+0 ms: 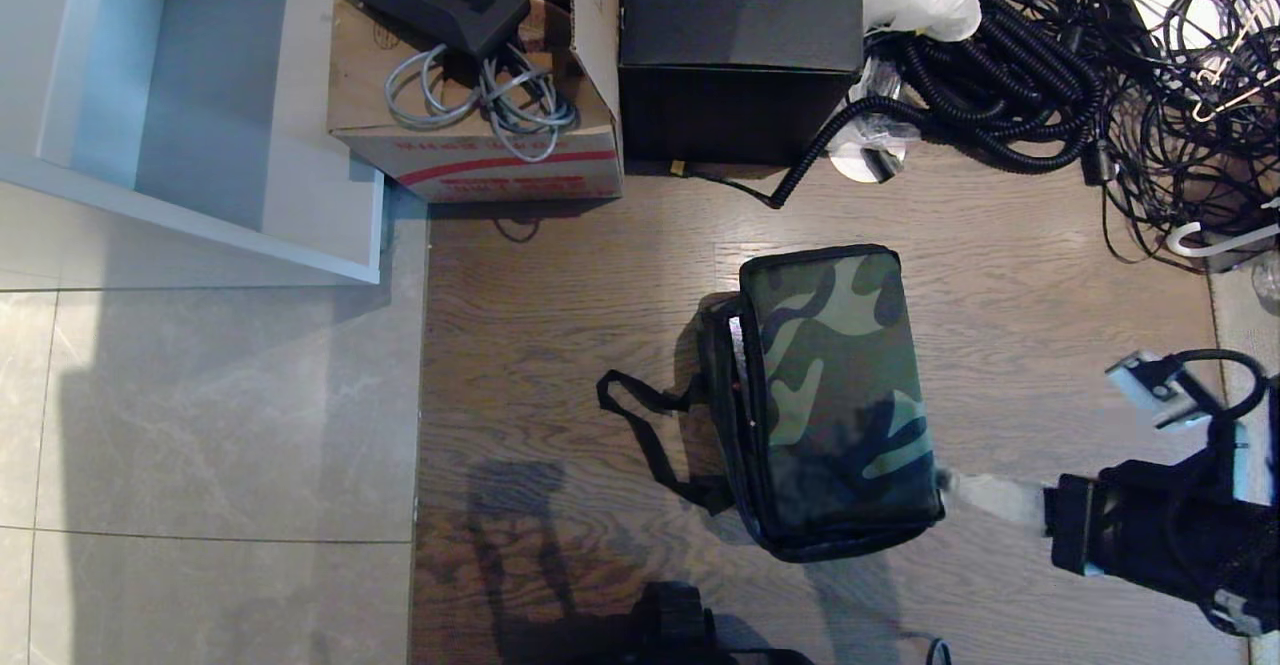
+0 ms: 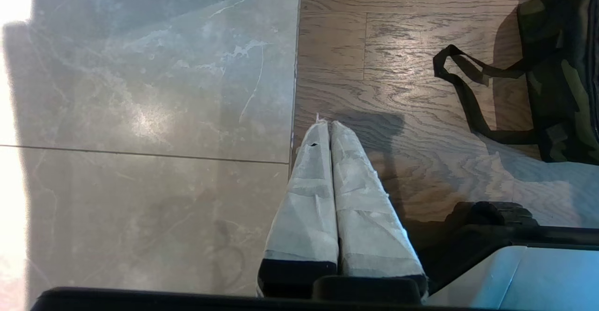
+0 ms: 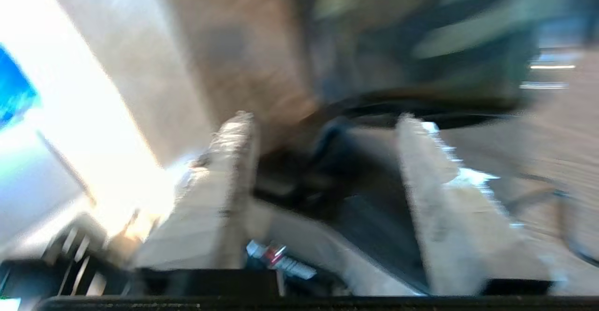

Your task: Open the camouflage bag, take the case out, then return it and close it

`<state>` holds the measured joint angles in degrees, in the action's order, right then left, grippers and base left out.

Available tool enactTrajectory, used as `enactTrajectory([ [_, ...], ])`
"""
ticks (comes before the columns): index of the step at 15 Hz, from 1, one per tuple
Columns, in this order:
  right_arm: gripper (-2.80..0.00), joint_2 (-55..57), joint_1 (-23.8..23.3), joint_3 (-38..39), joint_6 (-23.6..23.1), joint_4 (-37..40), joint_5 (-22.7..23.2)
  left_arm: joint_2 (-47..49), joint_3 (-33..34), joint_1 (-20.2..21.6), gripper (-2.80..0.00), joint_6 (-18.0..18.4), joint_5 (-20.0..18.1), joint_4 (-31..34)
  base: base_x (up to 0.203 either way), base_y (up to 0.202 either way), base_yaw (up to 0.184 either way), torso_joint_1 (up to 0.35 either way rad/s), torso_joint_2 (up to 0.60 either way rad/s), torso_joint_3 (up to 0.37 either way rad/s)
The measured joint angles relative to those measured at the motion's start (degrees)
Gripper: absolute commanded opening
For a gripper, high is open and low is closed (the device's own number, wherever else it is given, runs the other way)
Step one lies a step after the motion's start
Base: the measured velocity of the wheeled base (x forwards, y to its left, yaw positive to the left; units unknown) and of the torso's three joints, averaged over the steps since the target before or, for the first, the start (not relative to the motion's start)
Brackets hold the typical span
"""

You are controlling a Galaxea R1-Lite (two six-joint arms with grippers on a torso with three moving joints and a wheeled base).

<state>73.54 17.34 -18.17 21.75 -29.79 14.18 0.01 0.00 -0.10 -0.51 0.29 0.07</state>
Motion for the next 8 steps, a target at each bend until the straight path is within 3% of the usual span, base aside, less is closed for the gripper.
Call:
enactTrajectory([
  [3,-2.80,-9.07,-5.56,0.18,-2.72,9.80,-1.10,-0.01,0.00,-0.01,-2.80,0.00,0.00,0.00,0.000,0.000,0.000,0.000,0.00,0.000],
  [8,-2.80,-31.65,-8.91,0.62,-11.67,32.08,-7.93,0.01,0.00,0.00,-2.80,0.00,0.00,0.00,0.000,0.000,0.000,0.000,0.00,0.000],
])
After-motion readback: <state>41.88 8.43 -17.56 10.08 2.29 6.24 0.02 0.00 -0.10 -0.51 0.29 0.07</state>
